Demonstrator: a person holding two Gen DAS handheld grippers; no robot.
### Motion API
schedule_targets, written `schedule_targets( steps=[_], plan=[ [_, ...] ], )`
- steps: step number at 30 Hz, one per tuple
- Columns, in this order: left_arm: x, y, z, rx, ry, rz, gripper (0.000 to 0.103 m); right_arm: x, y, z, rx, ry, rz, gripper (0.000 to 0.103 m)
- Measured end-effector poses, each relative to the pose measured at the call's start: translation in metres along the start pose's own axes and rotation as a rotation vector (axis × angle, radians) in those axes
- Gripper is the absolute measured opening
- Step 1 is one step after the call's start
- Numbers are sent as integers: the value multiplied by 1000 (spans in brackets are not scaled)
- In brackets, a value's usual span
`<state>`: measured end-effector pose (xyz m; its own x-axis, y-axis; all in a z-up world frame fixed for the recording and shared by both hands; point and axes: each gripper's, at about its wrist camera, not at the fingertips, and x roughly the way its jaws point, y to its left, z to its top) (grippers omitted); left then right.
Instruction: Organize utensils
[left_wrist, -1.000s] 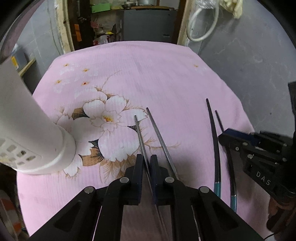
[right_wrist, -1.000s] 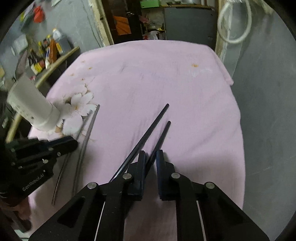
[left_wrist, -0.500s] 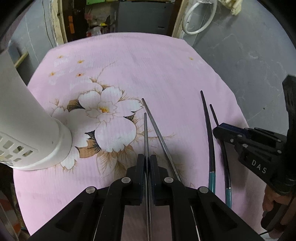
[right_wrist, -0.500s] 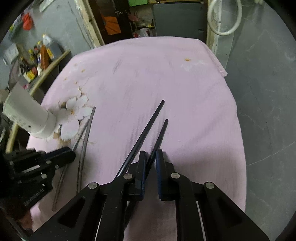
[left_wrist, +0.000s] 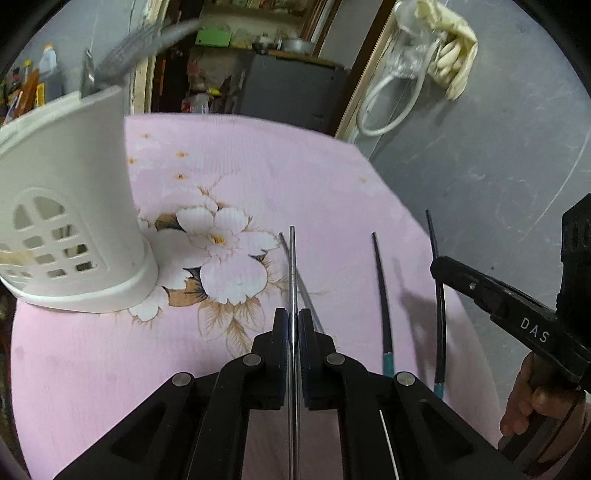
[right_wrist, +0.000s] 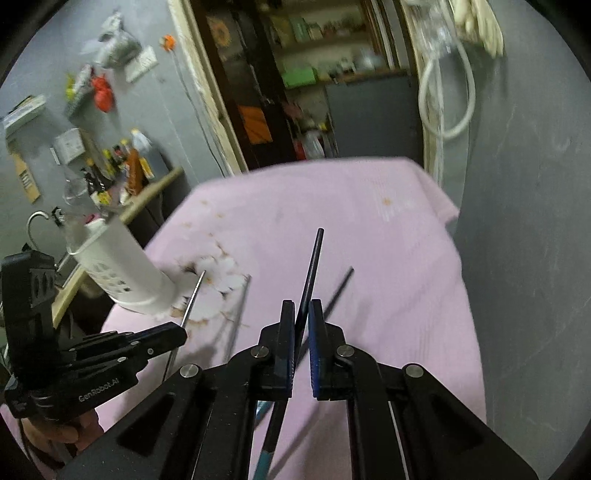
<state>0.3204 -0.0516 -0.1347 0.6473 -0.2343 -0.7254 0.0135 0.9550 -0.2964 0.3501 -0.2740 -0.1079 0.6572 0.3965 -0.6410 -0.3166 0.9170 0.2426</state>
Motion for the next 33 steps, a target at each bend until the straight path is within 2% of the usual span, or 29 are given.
schedule_targets(
  steps=[5,12,19,25,33],
  plan=[
    [-22,3,-2,-10,-60,-43,6,-25,13,3,-58,-70,21,6],
    [-52,15,-9,-28,-89,-73,6,-47,21,5,-83,-99,41,5],
    [-66,22,-13,-40,-113,-83,6,-42,33,6,-98,-97,48,5],
    [-61,21,-12,-28,-62,-61,6,-39,33,8,-75,-98,58,5],
    [-87,23,-3,-38,-145,-70,6,-49,45,20,-86,-157,92,5]
  ],
)
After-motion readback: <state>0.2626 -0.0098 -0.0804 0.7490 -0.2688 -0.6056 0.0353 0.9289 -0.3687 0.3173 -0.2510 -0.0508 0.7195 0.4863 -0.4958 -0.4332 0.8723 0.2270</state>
